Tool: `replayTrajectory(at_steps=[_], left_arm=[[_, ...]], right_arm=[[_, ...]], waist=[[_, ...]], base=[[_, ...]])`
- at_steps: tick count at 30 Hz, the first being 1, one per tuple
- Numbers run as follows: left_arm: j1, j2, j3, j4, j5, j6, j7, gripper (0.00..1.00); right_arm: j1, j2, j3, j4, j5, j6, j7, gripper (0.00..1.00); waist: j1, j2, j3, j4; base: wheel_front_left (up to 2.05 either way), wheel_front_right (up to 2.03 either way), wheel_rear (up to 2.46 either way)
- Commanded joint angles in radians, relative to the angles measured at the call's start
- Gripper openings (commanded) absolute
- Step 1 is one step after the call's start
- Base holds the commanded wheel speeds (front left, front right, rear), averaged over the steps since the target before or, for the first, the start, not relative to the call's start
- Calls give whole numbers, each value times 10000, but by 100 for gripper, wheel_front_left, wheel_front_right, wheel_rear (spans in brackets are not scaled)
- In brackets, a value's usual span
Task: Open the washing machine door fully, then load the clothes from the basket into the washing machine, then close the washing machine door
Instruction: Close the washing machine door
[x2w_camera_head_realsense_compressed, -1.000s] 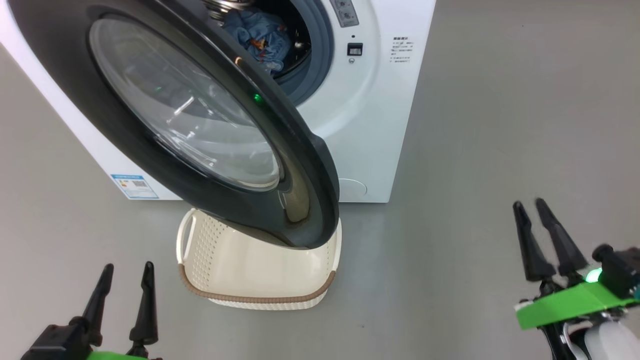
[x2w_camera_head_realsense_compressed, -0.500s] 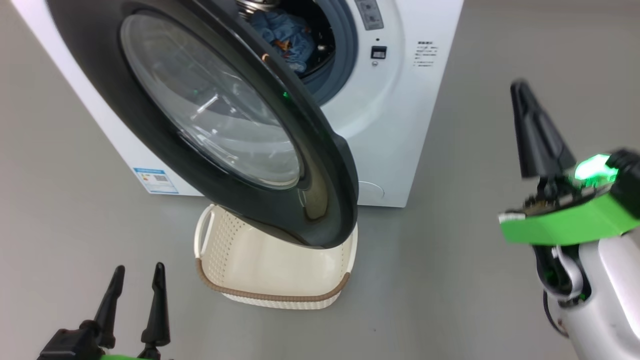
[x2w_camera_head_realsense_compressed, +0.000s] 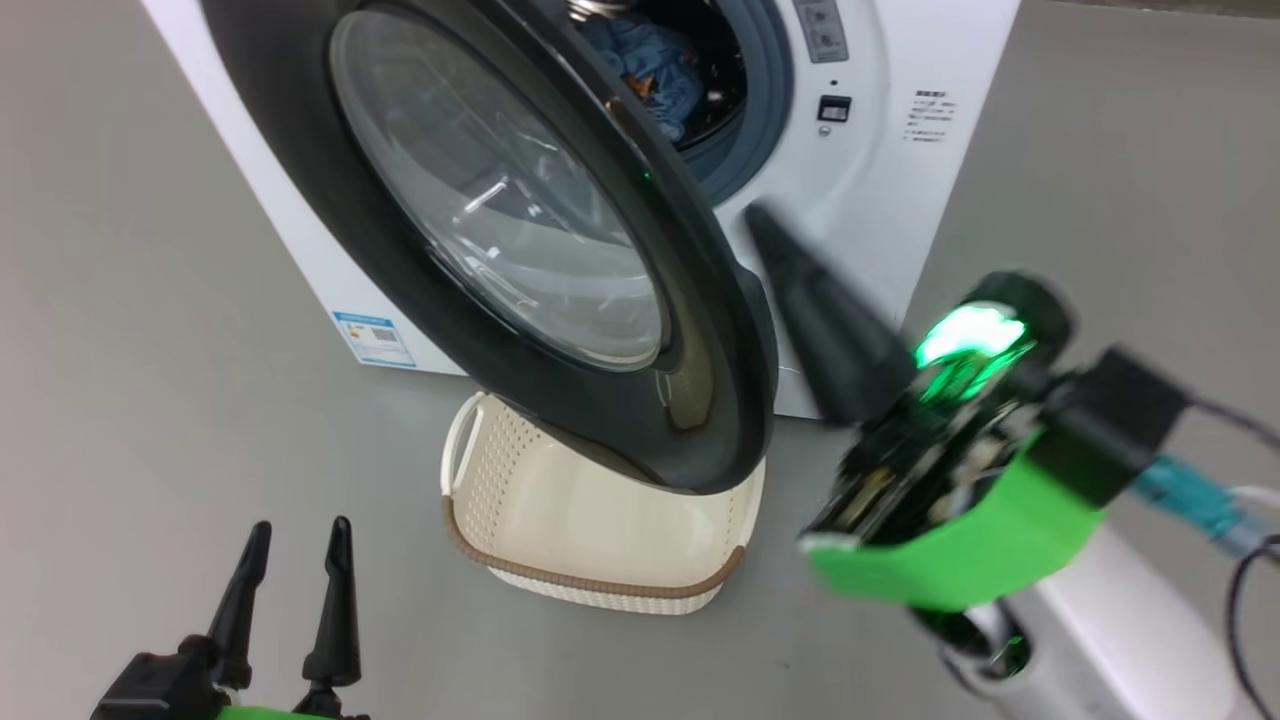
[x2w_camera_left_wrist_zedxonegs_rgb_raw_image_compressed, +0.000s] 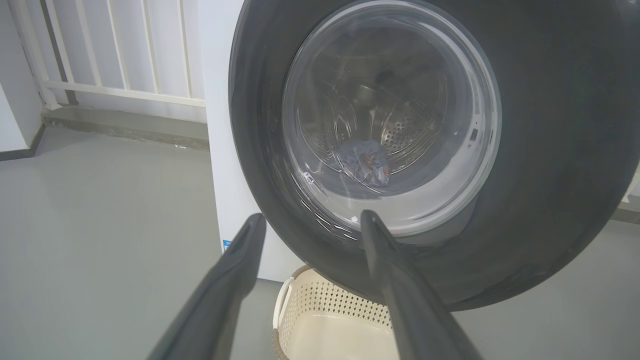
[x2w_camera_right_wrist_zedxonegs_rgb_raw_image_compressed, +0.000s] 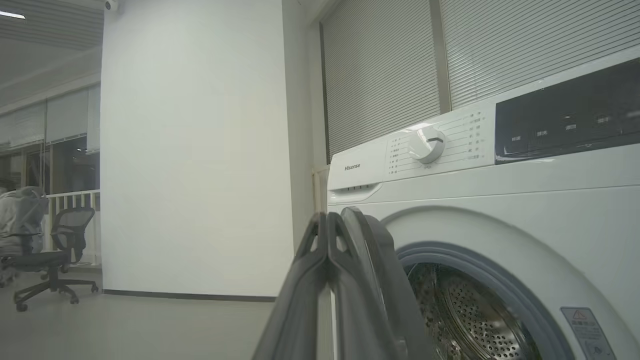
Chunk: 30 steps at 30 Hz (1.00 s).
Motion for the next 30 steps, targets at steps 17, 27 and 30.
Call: replayTrajectory(at_steps=[17,27,30], left_arm=[[-457,-77,275,-288,-115,-37,-65,100],[-781,-183,149,-210,-122,-37,-65,100],[-848,-206,111,-199,-126,-37,-65,100]], right_arm=[[894,74,2444,2198,689,44,-46,0],[750,-13,2251,3372,577,44,-46,0],[684,6,2077,3610,553,44,-46,0]], waist=[[0,-1,712,247],[0,-1,1047,243],[0,-1,1115,256]], base=[[0,0,0],[0,0,0],[0,0,0]])
